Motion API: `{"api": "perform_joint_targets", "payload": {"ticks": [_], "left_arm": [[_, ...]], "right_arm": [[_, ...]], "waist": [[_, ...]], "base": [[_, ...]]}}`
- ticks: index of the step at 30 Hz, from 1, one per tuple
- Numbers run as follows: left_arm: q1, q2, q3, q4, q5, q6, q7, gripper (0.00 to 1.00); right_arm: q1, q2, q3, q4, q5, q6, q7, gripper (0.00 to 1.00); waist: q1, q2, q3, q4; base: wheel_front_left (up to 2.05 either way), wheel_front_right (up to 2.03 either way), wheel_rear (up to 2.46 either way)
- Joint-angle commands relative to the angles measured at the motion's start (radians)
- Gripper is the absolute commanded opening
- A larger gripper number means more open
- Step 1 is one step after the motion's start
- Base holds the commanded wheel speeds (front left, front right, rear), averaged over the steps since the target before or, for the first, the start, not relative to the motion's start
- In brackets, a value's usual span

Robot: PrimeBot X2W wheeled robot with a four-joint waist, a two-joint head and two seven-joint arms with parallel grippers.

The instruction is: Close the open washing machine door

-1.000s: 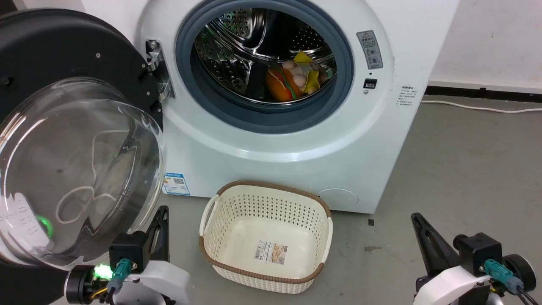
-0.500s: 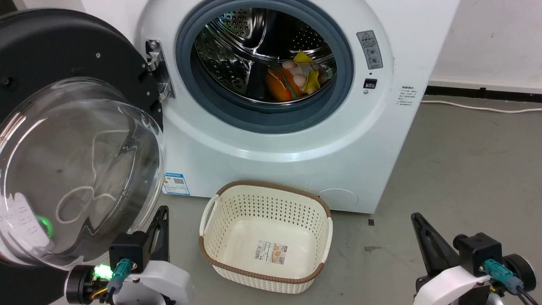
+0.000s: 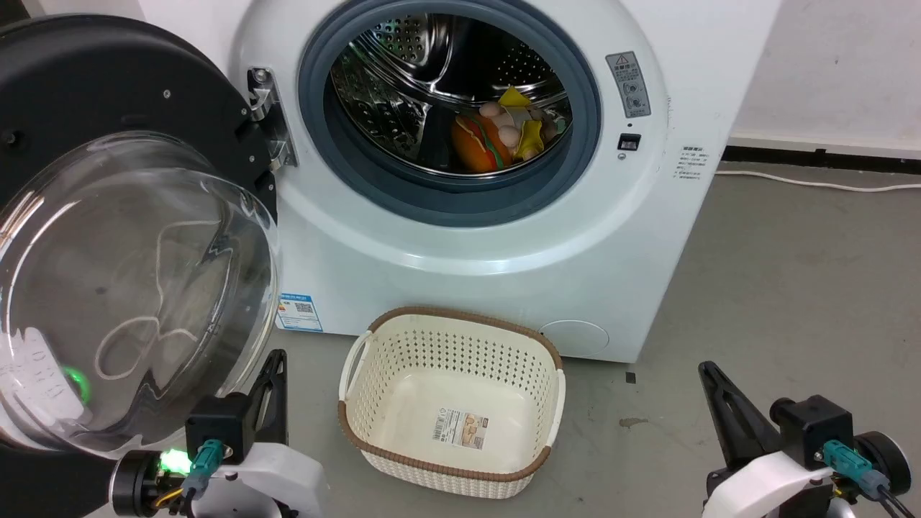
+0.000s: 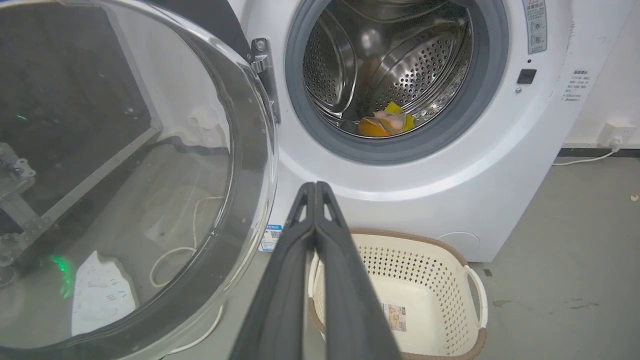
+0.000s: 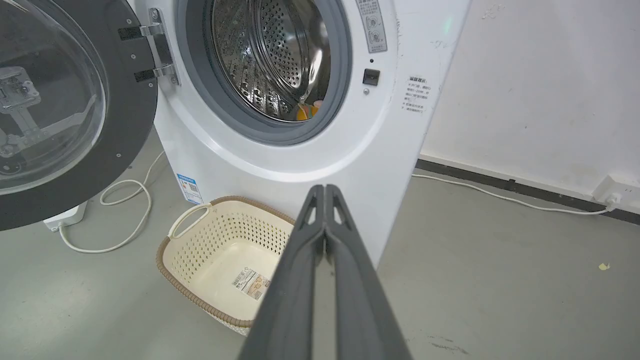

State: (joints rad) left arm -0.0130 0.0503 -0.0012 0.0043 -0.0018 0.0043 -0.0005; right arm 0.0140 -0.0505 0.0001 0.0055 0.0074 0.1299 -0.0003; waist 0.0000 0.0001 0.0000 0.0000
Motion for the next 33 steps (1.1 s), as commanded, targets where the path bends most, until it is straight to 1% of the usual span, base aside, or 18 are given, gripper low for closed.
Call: {"api": "perform_joint_targets", "payload": {"ticks": [1, 10, 11, 29, 30, 31, 32, 33], "left_arm": [[0.013, 0.0, 0.001, -0.004, 0.002, -0.004, 0.0, 0.0], [0.013, 0.0, 0.001, -0.004, 0.002, -0.004, 0.0, 0.0], [0.0, 0.0, 0.0, 0.0, 0.0, 0.001, 0.0, 1.0], [0.007, 0.0, -0.027, 0.011, -0.039, 0.008, -0.032, 1.0], [0.008, 0.0, -0.028, 0.011, -0.042, 0.009, -0.034, 0.9], [0.009, 0.0, -0.03, 0.011, -0.045, 0.009, -0.036, 0.26], [0.009, 0.0, -0.031, 0.011, -0.048, 0.009, -0.038, 0.0], [0.01, 0.0, -0.033, 0.011, -0.051, 0.009, -0.04, 0.0]], "right_arm": [[-0.014, 0.0, 0.0, -0.005, -0.007, 0.001, 0.0, 0.0], [-0.014, 0.0, 0.0, -0.005, -0.007, 0.001, 0.0, 0.0], [0.0, 0.0, 0.0, 0.0, 0.001, 0.0, 0.0, 1.0], [0.018, 0.0, 0.009, 0.009, 0.047, 0.0, -0.032, 1.0], [0.019, 0.0, 0.009, 0.009, 0.051, 0.0, -0.034, 1.0], [0.021, 0.0, 0.01, 0.009, 0.054, 0.0, -0.036, 1.0], [0.022, 0.0, 0.01, 0.01, 0.057, 0.0, -0.038, 1.0], [0.023, 0.0, 0.01, 0.01, 0.06, 0.0, -0.04, 1.0]], "waist": [[0.0, -0.0001, 0.0, 0.0], [0.0, -0.0001, 0.0, 0.0], [0.0, -0.0001, 0.0, 0.0], [0.0, -0.0001, 0.0, 0.003], [0.0, -0.0001, 0.0, 0.004], [0.0, -0.0001, -0.001, 0.004], [0.0, -0.0001, -0.001, 0.004], [0.0, -0.0001, -0.001, 0.005]], "base": [[0.0, 0.0, 0.0], [0.0, 0.0, 0.0], [0.0, 0.0, 0.0], [0.0, 0.0, 0.0], [0.0, 0.0, 0.0], [0.0, 0.0, 0.0], [0.0, 0.0, 0.0], [0.0, 0.0, 0.0]]}}
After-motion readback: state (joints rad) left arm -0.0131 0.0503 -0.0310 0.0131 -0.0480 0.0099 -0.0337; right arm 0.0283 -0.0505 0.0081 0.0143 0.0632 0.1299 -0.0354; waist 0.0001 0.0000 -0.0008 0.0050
